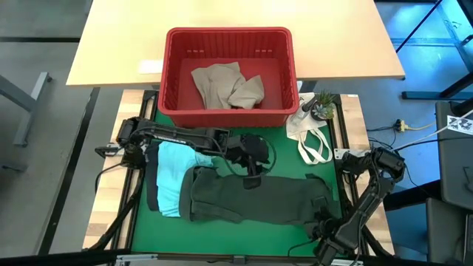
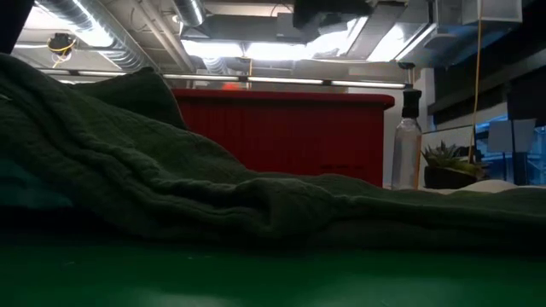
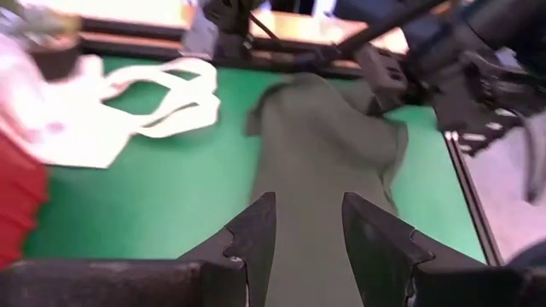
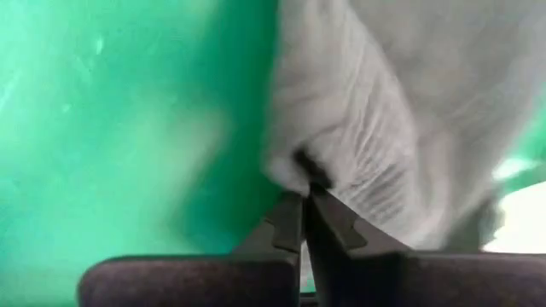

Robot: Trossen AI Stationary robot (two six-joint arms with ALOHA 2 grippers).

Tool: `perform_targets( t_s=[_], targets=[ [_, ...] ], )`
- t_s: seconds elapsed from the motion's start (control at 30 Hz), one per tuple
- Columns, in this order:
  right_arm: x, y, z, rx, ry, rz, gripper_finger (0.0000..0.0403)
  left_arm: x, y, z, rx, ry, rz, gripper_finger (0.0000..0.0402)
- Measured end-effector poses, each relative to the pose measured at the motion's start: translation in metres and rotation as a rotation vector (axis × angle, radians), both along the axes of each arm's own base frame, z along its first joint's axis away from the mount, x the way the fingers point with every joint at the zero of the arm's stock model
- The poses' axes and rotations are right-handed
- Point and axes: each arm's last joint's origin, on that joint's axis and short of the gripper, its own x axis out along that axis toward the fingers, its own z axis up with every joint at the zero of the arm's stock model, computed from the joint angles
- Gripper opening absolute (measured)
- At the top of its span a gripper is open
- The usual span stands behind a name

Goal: Fold Laundry from Bin
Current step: Fold the green polo shirt from the red laundry bin

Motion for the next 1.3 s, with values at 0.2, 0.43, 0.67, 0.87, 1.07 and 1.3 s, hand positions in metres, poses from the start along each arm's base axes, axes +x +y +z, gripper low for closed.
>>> perform_targets(
  t_s=[0.2,0.43,0.67,0.87,1.07,1.3],
  targets=[
    [0.028,-0.004,0.024,-0.043,-0.119,0.103,0.0005,-0.02,-0.007,0.029,0.059,-0.06,0.02,0.013],
    [0.071,-0.024,0.041,-0.129,-0.25,0.205,0.0004,-0.048,-0.019,0.052,0.128,-0.063,0.07,0.013],
    [0.112,-0.041,0.044,-0.097,-0.326,0.351,0.0004,-0.077,-0.038,0.067,0.215,-0.042,0.125,0.013],
    [0.142,-0.05,0.048,-0.08,-0.434,0.505,0.0005,-0.097,-0.056,0.074,0.241,-0.037,0.186,0.0119],
    [0.171,-0.057,0.058,-0.063,-0.592,0.646,0.0005,-0.109,-0.072,0.072,0.218,-0.008,0.198,0.0095],
    [0.198,-0.067,0.072,0.034,-0.776,0.778,0.0005,-0.114,-0.084,0.072,0.158,-0.012,0.21,0.0073]
  ],
)
